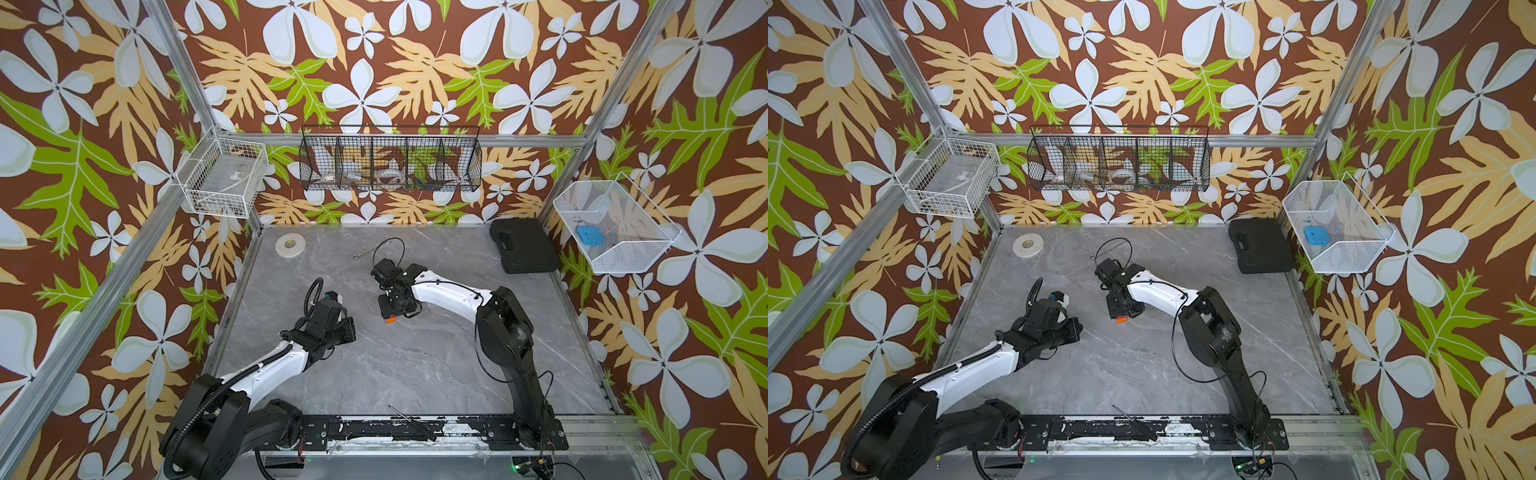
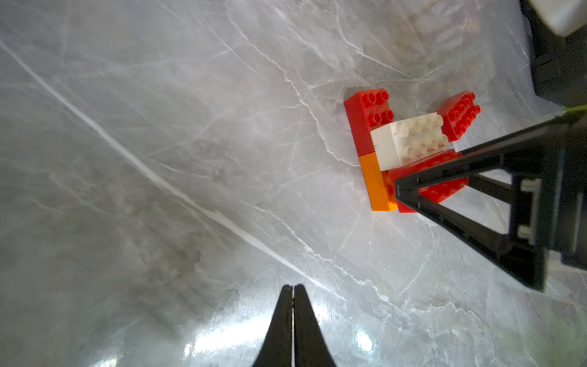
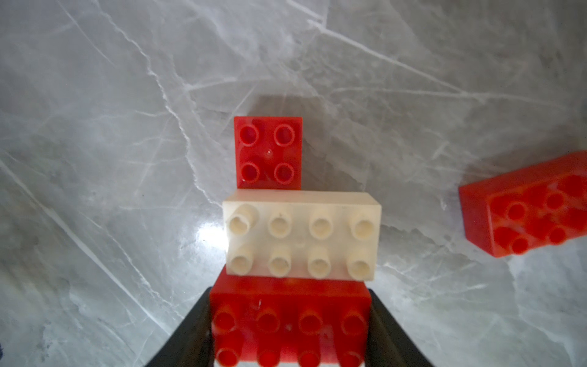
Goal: Assemble a rectangle with lego
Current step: Assemble the lego brick with the lego brick.
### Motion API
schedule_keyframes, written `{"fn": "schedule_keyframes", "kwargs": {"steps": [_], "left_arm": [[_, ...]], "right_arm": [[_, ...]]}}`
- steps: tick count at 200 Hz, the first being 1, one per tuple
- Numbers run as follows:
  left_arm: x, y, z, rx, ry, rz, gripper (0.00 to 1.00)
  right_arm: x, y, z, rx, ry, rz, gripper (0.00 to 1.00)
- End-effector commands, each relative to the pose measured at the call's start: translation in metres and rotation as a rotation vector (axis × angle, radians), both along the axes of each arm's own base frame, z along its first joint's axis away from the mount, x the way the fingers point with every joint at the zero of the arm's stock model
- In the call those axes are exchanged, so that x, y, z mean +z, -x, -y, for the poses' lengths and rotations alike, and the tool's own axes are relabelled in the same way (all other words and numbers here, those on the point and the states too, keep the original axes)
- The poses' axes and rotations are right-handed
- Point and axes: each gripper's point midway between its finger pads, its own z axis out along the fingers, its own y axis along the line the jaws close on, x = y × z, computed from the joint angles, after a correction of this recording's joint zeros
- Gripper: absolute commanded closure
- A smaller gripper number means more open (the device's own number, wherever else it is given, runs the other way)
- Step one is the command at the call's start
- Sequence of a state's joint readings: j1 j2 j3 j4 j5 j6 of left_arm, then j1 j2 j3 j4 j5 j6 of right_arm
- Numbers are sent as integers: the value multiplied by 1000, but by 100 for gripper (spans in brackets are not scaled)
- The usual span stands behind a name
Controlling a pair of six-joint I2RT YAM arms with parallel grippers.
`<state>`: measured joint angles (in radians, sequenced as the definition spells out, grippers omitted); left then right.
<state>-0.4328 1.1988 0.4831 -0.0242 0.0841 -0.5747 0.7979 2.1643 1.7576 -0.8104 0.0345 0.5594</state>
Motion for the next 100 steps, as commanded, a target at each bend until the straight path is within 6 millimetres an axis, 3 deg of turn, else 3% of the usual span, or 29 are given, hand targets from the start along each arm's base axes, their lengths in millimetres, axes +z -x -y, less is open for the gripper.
{"fn": "schedule_keyframes", "kwargs": {"steps": [1,100], "left_arm": [[2,-2,2,-7,8,15,92],[0,-1,2,-9,7,11,92]], "right_arm": [[-1,0,4,19,35,1,56],[-2,-5,7,32,61,7,57]]}}
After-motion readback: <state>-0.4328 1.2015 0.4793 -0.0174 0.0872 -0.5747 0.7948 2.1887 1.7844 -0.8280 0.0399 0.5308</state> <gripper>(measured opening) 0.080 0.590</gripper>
